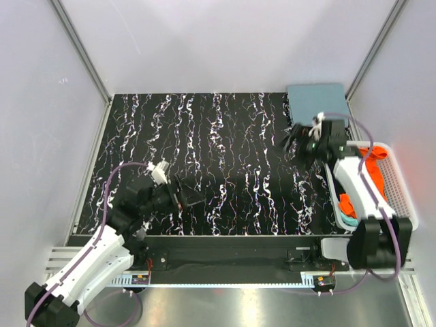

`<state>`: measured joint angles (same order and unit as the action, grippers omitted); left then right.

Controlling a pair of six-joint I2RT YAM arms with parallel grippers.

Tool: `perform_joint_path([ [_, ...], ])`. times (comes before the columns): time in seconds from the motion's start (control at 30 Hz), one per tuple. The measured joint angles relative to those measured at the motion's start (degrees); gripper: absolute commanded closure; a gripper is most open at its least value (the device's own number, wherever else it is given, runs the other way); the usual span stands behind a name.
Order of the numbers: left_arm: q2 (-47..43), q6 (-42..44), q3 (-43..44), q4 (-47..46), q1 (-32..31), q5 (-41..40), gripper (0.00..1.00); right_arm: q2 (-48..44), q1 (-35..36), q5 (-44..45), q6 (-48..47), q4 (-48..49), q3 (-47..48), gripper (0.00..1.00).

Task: Fold and stack the t-shirts
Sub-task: Reset both grippers

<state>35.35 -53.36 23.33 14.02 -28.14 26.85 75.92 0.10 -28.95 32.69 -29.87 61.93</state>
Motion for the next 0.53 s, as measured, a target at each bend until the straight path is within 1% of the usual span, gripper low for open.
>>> perform_joint_path([
  [0.1,-4.22,-2.58,-2.78,-0.07,0.00,-0.31,0.01,-10.19,2.54,-4.13,2.91,-0.11,-12.37,0.00],
  [0.23,-11.34,-5.57,-6.91,-1.29,0.00,-2.62,0.01,-23.58,2.36,-6.23,5.07,0.37,-25.77,0.00],
  [0.27,-14.32,-7.15,-9.38,-2.71,0.00,-3.50,0.01,-26.27,2.36,-6.54,5.70,0.57,-28.92,0.00],
  [0.3,-15.13,-7.52,-10.05,-2.91,0.00,-3.67,0.01,-28.39,2.36,-6.86,6.36,0.92,-31.80,0.00],
  [0.43,-24.44,-14.40,-19.28,-6.62,0.00,-4.66,0.01,-37.20,2.36,-9.07,11.50,3.87,-43.28,0.00],
  [0.53,-30.25,-20.22,-21.16,-8.59,0.00,-4.94,0.01,-44.68,2.36,-10.75,15.82,6.29,-50.71,0.00],
])
